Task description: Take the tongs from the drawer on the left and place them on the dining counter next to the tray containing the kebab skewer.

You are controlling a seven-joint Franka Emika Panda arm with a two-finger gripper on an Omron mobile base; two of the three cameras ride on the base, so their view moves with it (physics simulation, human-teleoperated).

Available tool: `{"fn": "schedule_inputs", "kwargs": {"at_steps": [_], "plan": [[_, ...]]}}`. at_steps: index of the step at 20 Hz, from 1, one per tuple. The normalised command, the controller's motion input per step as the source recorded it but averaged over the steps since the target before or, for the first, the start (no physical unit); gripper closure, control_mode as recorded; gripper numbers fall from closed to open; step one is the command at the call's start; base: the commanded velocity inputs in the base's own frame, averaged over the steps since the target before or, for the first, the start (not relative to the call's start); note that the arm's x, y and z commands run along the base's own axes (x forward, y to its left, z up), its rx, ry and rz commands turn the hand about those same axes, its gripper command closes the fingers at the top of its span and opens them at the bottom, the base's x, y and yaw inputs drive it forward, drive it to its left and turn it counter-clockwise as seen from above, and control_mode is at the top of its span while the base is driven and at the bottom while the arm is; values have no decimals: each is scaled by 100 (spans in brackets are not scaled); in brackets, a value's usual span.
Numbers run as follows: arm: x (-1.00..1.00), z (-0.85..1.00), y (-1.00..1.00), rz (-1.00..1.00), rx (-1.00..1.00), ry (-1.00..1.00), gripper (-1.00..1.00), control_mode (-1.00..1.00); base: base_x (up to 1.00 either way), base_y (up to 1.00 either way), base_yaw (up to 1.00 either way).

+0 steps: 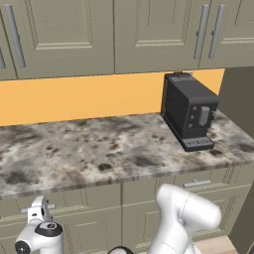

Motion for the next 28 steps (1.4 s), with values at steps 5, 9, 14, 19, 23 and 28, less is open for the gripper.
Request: {"fn": "schedule_inputs", "kwargs": {"at_steps": [5,9,14,19,23,28], "plan": [[19,-34,18,0,-4,0,-100,-100,0,0,0],[17,-31,19,0,-5,0,-100,-100,0,0,0],[17,-15,16,0,0,0,-100,-100,0,0,0],[8,-5,4,0,0,0,-100,-100,0,0,0],[0,0,0,0,0,0,-100,-100,0,0,0],[0,0,0,0,0,0,100,-100,0,0,0]]}}
